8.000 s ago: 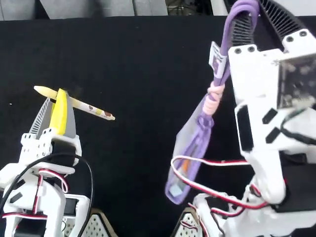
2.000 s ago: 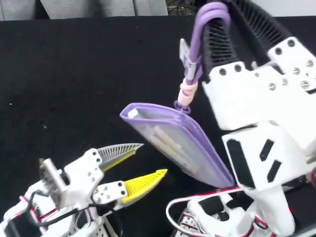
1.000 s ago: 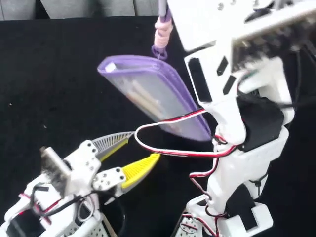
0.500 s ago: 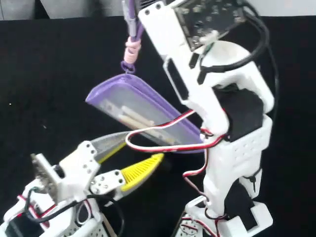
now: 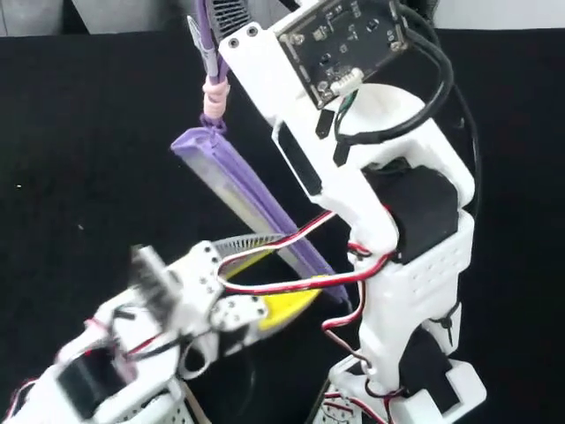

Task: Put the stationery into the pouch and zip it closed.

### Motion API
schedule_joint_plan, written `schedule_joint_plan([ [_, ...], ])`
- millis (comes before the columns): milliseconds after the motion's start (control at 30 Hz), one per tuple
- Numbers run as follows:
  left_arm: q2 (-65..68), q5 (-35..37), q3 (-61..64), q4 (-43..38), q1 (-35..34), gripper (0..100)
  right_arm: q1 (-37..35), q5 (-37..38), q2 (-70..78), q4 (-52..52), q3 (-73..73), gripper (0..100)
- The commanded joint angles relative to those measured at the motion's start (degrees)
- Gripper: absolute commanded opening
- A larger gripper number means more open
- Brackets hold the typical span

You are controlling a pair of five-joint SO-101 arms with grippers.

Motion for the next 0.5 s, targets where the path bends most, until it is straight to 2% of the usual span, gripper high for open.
schedule_joint_plan([
  [0, 3.8, 0.7, 7.9, -8.8, -8.9, 24, 0.4, 0.4, -4.9, 0.5, -0.4, 1.1],
  [67, 4.9, 0.8, 9.5, -11.9, -12.7, 24, 1.0, 0.4, -7.2, 0.5, -0.4, 1.1],
  [167, 5.5, 0.6, 8.2, -7.6, -15.4, 22, 3.1, 0.4, -10.2, 0.9, -0.3, 1.1],
  [300, 3.3, 0.4, 7.3, -0.8, -16.0, 21, 5.9, 0.4, -13.0, 1.4, -0.3, 1.1],
  [467, -1.6, 0.7, 7.7, 0.4, -15.6, 21, 6.2, 0.1, -14.4, 3.8, -0.3, 1.1],
])
